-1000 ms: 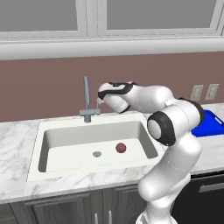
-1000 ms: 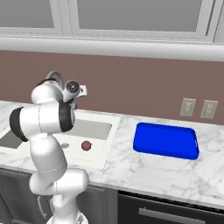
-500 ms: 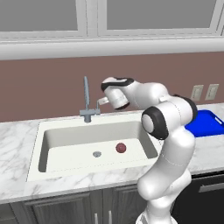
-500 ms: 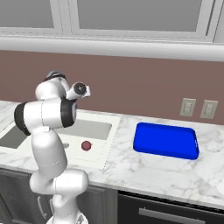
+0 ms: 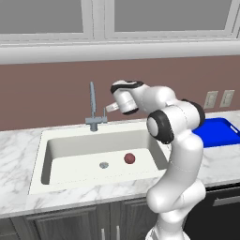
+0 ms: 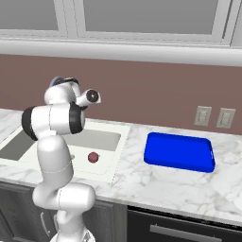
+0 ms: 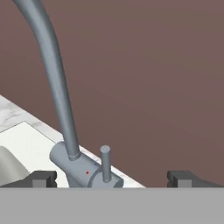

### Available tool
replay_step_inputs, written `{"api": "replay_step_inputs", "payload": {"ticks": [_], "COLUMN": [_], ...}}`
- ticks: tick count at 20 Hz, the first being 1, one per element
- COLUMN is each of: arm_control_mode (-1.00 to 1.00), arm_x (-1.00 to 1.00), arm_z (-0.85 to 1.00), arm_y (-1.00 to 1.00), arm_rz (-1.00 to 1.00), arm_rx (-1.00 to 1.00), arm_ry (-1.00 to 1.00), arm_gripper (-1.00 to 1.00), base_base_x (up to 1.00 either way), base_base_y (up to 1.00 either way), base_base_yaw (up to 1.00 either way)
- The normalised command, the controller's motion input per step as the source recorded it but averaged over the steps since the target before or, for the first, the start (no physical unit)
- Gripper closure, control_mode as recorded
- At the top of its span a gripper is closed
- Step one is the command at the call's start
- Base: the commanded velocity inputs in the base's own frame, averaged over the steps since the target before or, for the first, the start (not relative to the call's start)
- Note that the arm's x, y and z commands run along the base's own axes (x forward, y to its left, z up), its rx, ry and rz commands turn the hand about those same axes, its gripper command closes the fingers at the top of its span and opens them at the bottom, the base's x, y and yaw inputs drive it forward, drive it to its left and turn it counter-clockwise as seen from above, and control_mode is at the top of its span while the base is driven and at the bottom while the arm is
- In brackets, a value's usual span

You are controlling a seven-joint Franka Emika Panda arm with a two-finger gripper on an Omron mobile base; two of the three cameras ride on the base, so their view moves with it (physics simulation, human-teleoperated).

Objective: Pick up all produce items and place them in the sink. Turn on the sink faucet to wash them. Then turn the sink off and put them in the tray.

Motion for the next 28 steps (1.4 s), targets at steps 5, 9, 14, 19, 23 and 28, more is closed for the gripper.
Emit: {"api": "replay_step_inputs", "payload": {"ticks": [5, 9, 14, 19, 23, 28], "arm_control_mode": [-1.0, -1.0, -1.0, -1.0, -1.0, -1.0], "arm_x": [0.21, 0.17, 0.15, 0.18, 0.14, 0.05], "arm_z": [-0.04, -0.07, -0.05, -0.14, -0.18, -0.28], "arm_y": [0.13, 0.15, 0.15, 0.22, 0.2, 0.14], "arm_rz": [0.03, 0.02, 0.02, 0.01, 0.02, 0.03], "arm_rx": [0.0, 0.0, 0.0, 0.0, 0.0, 0.0], "arm_ry": [0.01, 0.02, 0.01, 0.0, 0.0, 0.0], "arm_gripper": [-1.0, -1.0, -1.0, -1.0, -1.0, -1.0], "base_base_x": [0.0, 0.0, 0.0, 0.0, 0.0, 0.0], "base_base_y": [0.0, 0.0, 0.0, 0.0, 0.0, 0.0], "base_base_yaw": [0.0, 0.0, 0.0, 0.0, 0.0, 0.0]}}
